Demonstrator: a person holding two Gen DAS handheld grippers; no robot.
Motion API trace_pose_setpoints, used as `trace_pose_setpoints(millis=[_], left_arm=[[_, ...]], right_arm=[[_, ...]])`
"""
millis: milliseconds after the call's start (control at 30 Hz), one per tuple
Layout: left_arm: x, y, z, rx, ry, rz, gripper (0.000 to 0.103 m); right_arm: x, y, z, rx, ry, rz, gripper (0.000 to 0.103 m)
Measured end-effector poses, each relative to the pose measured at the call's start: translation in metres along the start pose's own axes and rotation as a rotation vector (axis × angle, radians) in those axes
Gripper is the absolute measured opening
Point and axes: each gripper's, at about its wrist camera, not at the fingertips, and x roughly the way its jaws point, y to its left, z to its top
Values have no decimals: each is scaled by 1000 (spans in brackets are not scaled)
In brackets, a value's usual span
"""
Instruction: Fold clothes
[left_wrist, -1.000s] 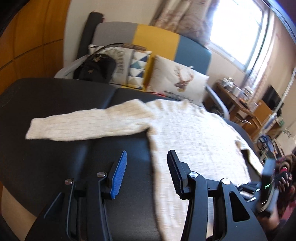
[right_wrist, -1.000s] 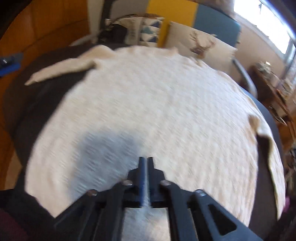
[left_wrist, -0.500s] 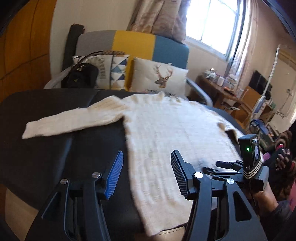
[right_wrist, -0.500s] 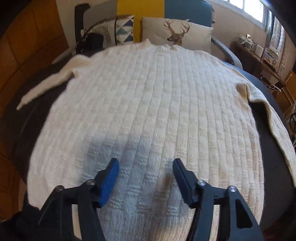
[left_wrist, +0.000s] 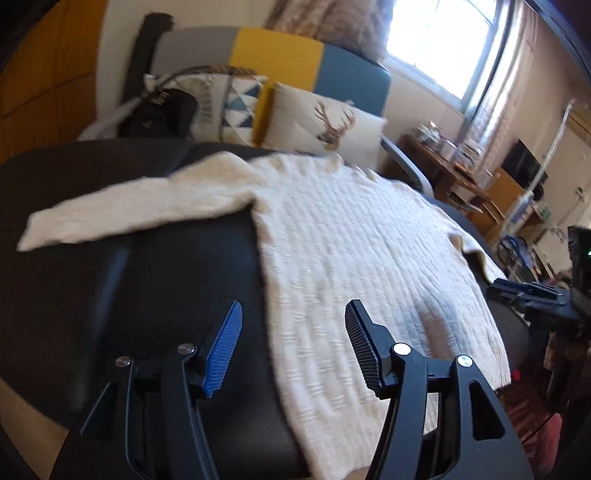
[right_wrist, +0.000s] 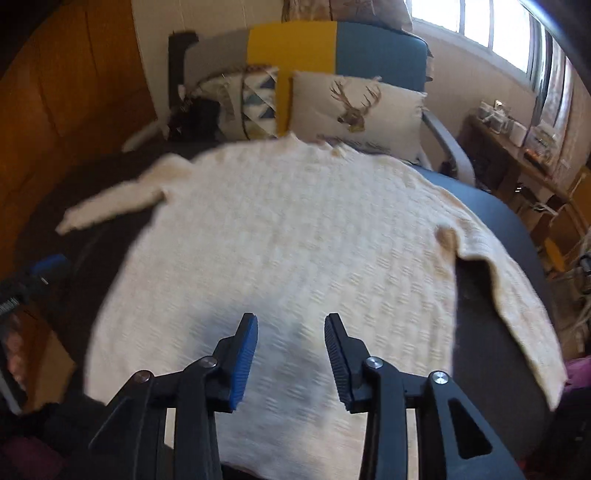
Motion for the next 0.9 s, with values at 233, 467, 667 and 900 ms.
trace_pose_setpoints(millis=[233, 467, 667, 900], left_arm=[[68, -41, -22, 179, 159, 18, 62], [69, -41, -34, 321, 159, 123, 65], [42, 11, -17, 203, 137, 148, 65], [27, -19, -9, 167, 45, 45, 65]], right_arm=[[42, -41, -60, 93, 101, -91, 31], [7, -52, -63, 134, 2, 87, 5], [-6, -85, -71, 197, 2, 35, 27], [45, -93, -70, 209, 91, -69, 27]])
